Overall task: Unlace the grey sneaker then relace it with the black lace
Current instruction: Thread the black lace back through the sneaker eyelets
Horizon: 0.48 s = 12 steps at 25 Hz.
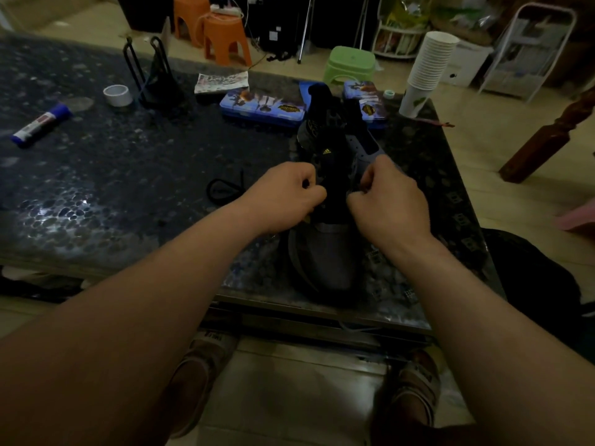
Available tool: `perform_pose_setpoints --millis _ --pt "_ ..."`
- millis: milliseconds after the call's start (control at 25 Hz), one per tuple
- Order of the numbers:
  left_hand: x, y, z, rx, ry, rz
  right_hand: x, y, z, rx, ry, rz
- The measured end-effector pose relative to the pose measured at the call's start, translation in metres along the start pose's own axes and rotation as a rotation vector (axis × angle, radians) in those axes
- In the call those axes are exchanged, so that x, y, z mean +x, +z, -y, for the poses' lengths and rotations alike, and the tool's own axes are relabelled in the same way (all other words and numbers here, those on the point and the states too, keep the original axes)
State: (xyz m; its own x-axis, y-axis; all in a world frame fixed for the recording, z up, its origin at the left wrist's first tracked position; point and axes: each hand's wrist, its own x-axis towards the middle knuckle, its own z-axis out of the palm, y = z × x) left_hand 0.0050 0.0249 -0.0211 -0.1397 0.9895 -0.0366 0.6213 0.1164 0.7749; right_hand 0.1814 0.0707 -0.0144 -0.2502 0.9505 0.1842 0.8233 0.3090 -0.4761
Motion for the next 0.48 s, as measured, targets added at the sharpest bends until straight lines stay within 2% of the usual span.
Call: perform_pose_setpoints --millis 80,200,240,360,480 --pt "0.000 0.002 0.000 -0.117 -0.054 0.006 0.001 0.001 0.001 0.163 0.081 0.018" --pt "0.000 0.003 0.003 -0.286 -0.143 0.009 0.005 -0.006 -0.003 0.853 0.455 0.218" --pt "0.001 0.003 0.004 -0.327 -0.160 0.004 0.005 -0.007 -0.006 0.994 0.544 0.275" --pt "0.003 0.003 0.005 -0.422 -0.199 -0.001 0.003 -0.001 -0.017 0.985 0.549 0.374" --pt "0.003 0.003 0.009 -0.535 -0.259 -0.004 0.001 0.002 -0.020 0.997 0.531 0.400"
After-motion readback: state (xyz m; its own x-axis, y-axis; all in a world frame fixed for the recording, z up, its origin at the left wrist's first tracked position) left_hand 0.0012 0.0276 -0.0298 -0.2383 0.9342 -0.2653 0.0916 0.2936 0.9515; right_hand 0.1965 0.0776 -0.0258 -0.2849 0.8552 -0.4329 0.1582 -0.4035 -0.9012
